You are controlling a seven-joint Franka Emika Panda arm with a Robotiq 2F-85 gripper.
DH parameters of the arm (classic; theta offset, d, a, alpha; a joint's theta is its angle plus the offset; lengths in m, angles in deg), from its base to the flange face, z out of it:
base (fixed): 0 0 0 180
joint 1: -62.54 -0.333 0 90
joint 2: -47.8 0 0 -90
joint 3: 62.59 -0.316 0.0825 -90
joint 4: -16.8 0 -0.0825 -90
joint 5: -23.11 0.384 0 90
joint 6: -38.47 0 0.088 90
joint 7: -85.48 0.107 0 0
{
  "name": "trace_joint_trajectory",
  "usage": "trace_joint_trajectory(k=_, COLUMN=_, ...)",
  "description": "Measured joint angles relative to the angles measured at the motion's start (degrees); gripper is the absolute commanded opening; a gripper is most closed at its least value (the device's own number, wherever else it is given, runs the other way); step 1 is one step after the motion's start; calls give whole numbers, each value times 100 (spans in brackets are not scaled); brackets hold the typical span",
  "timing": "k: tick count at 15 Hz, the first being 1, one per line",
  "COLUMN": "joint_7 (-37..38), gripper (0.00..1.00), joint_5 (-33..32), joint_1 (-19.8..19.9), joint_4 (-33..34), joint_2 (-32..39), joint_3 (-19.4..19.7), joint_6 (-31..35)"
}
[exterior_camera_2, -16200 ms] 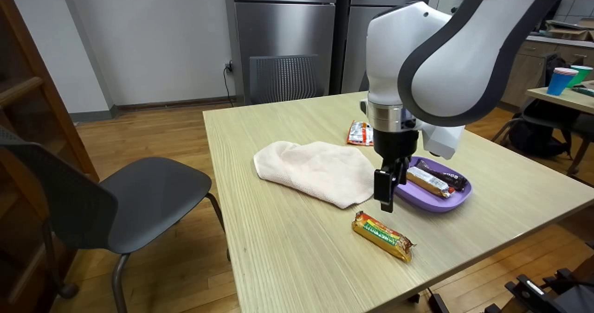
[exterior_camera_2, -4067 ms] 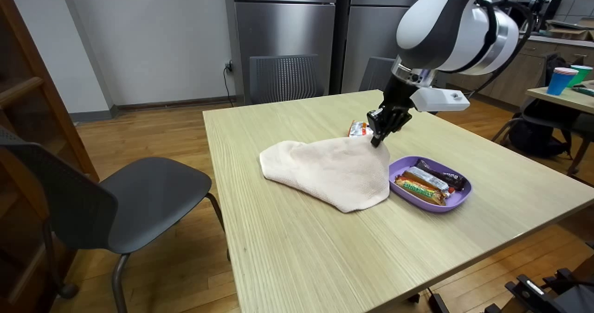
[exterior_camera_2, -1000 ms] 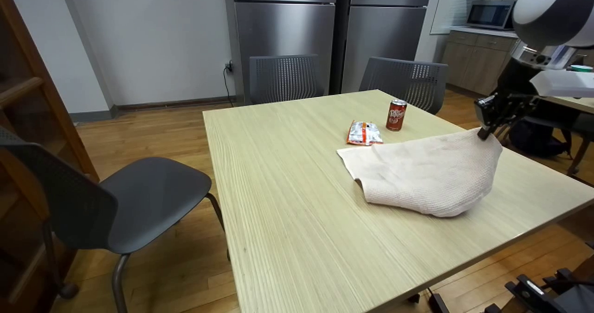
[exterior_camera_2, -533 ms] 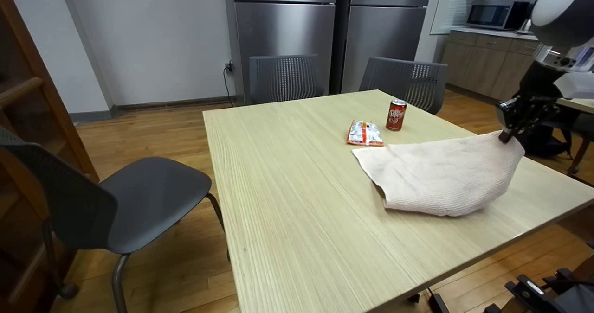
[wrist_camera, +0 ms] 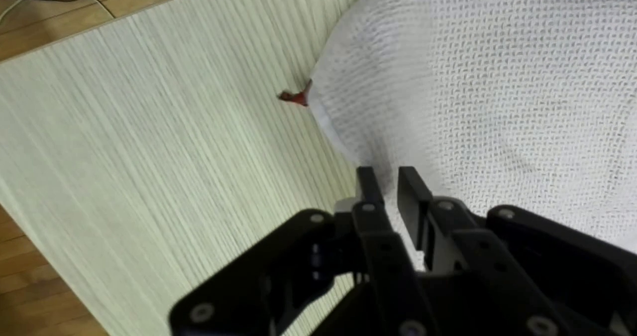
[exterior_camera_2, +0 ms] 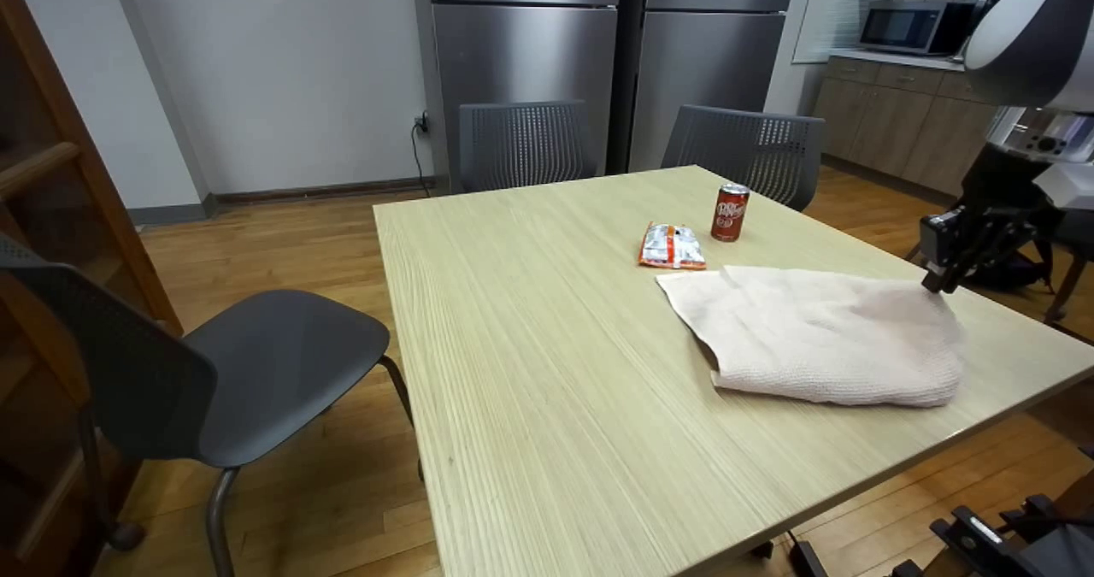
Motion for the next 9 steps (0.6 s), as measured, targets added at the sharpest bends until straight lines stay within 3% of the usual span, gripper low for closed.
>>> trace_joint_trajectory(k=6, joint_7=-164, gripper=95, joint_5=1, joint_1=85, joint_4=326, joint_2=480, joint_3=5, joint_6=-83)
trace_joint_trajectory(k=9, joint_7=-172, gripper=100, joint_5=-175, joint_1=295, joint_4=400, joint_2=523, joint_3=-98, joint_6=-113)
